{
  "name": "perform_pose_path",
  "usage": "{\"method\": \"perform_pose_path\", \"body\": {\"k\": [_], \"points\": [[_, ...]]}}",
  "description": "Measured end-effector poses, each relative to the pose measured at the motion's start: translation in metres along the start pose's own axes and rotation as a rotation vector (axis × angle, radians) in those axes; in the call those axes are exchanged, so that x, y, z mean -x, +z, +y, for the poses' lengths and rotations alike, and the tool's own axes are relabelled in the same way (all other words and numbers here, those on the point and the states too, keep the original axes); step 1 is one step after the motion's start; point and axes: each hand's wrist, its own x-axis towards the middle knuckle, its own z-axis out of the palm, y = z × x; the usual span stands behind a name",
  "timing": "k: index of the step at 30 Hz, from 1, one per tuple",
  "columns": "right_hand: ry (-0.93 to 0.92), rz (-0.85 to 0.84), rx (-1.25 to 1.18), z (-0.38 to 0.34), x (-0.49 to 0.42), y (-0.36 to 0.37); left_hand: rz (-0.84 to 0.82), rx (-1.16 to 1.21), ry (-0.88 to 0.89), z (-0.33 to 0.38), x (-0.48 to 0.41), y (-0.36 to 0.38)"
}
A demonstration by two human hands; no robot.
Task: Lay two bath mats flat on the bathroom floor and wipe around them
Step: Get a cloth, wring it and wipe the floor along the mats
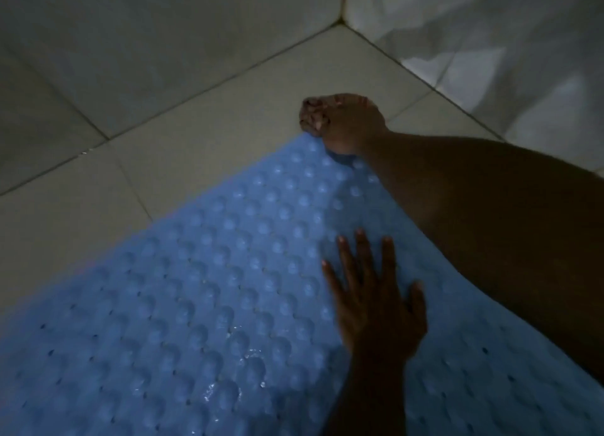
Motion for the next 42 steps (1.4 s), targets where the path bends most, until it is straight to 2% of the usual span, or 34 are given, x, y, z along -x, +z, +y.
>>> {"method": "perform_pose_path", "body": {"k": [3,6,10,16,20,26,29,33,36,39,42], "points": [[0.158,-0.078,-0.037,0.024,0.014,-0.009,-0.012,-0.012,0.004,-0.001,0.001,-0.001],[0.287,-0.069,-0.079,0.055,0.041,-0.004,-0.029,-0.033,0.005,-0.001,0.000,-0.002],[0.187,-0.024,-0.077,0.079,0.090,0.009,-0.052,-0.062,0.001,-0.001,-0.001,-0.006],[0.285,0.166,-0.385,0.108,0.151,0.036,-0.089,-0.084,-0.024,-0.001,-0.003,-0.006],[0.403,0.109,-0.382,0.114,0.205,0.046,-0.155,-0.121,-0.016,0.000,-0.002,-0.011],[0.541,0.068,-0.444,0.125,0.267,0.074,-0.171,-0.152,-0.008,-0.001,0.003,-0.008],[0.549,0.043,-0.497,0.135,0.287,0.083,-0.170,-0.092,0.062,0.005,0.032,-0.002],[0.531,0.053,-0.435,0.138,0.324,0.081,-0.124,-0.022,0.262,0.028,0.098,0.015],[0.483,0.118,-0.452,0.142,0.345,0.084,-0.152,-0.014,0.362,0.049,0.137,0.026],[0.493,0.100,-0.454,0.156,0.359,0.091,-0.218,0.021,0.513,0.069,0.190,0.031],[0.569,0.104,-0.477,0.174,0.371,0.111,-0.264,0.031,0.492,0.083,0.231,0.034]]}}
